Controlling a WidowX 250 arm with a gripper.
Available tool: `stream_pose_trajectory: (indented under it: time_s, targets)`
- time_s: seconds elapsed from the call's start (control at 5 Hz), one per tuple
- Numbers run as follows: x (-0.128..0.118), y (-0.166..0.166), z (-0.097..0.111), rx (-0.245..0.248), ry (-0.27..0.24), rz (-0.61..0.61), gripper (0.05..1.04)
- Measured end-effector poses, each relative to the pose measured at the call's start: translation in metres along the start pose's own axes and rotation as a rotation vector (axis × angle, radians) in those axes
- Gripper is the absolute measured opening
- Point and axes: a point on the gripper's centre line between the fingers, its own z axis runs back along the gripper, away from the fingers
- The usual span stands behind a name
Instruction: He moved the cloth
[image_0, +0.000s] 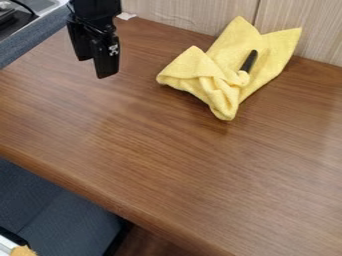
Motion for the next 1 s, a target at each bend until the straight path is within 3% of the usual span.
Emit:
stream_pose_trajectory:
  time_s: [0.2,0.4,0.6,1.0]
  targets:
    - [0.000,-0.001,-0.009,-0.023,0.023,0.004,0.999]
    - [0.018,-0.011,-0.013,-0.043,0.057,-0.026,0.999]
    - [0.038,-0.016,-0.012,-0.024,0.060,-0.045,1.000]
    - [0.105,-0.037,0.000,-0.050,-0.047,-0.070,0.999]
